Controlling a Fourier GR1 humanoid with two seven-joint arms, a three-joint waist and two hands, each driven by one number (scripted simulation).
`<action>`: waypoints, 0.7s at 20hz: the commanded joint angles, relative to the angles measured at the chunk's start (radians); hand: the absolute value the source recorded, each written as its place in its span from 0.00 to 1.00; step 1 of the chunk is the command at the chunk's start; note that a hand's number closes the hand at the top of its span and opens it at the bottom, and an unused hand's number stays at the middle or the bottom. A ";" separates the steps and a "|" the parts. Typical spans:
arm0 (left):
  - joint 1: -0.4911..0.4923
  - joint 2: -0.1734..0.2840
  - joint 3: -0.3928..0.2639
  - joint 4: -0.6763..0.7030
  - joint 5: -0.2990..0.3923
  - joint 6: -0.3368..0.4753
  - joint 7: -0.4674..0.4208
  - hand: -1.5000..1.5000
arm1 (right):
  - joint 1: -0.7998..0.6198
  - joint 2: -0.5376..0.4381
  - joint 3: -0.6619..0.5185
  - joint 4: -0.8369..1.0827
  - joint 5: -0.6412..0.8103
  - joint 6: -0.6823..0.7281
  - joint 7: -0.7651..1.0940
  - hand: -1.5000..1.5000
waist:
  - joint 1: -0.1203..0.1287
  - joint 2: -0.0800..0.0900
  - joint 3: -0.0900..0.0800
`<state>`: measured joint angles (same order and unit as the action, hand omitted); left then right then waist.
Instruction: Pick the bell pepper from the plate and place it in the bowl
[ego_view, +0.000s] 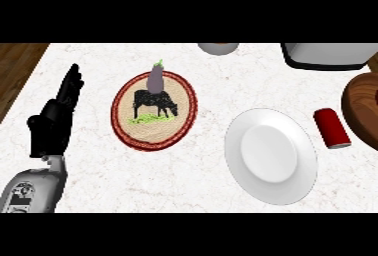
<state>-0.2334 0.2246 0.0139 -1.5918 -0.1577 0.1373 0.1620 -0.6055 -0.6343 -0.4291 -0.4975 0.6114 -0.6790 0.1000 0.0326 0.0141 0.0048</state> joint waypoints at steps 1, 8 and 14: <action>0.025 -0.004 -0.017 -0.022 -0.013 -0.004 -0.010 0.50 | -0.025 0.005 -0.085 0.090 -0.113 0.051 -0.164 0.00 | 0.010 0.003 0.002; -0.040 0.019 0.034 0.016 0.030 -0.032 -0.001 0.50 | -0.027 -0.019 -0.217 0.123 -0.260 0.117 -0.445 0.00 | 0.004 0.004 0.002; -0.011 -0.019 -0.007 -0.030 -0.022 0.005 0.064 0.50 | 0.000 -0.060 -0.306 0.175 -0.364 0.176 -0.575 0.00 | -0.012 -0.005 -0.001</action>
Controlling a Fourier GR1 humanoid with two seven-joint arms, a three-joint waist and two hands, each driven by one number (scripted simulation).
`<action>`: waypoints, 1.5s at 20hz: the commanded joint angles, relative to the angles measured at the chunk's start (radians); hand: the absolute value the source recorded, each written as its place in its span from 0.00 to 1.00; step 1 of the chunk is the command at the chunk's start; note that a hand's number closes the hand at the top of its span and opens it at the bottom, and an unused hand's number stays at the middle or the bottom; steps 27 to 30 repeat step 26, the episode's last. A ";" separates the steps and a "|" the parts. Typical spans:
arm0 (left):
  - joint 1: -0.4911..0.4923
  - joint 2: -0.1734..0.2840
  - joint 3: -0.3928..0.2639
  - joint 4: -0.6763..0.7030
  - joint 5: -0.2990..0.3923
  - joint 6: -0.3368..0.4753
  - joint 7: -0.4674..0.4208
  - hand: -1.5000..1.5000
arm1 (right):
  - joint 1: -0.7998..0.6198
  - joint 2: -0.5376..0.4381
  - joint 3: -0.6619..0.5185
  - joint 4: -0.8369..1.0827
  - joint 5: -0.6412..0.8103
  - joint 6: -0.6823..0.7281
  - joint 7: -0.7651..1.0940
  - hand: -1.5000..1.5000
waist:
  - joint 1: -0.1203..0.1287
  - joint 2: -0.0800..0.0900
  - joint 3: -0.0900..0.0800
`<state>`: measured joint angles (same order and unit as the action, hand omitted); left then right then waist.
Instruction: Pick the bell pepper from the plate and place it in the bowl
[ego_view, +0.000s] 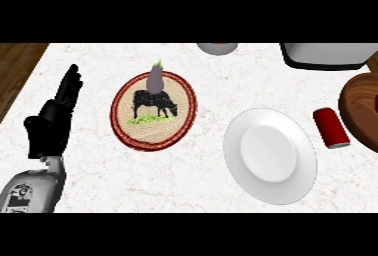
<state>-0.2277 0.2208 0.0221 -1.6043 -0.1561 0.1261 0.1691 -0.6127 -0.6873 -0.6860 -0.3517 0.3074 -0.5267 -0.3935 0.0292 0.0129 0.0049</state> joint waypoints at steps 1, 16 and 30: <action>0.035 0.021 0.037 0.014 0.023 -0.023 -0.052 0.50 | 0.031 -0.036 -0.073 0.013 -0.094 0.083 -0.087 0.00 | -0.014 -0.006 -0.002; 0.053 0.018 0.056 -0.051 0.010 -0.033 0.030 0.50 | 0.451 0.097 -0.111 -0.376 -0.342 0.465 -0.145 0.00 | -0.046 -0.020 -0.007; 0.036 -0.010 0.067 0.066 -0.021 -0.026 -0.086 0.50 | 0.692 0.337 -0.031 -0.869 -0.387 0.425 -0.028 0.00 | -0.041 -0.014 -0.006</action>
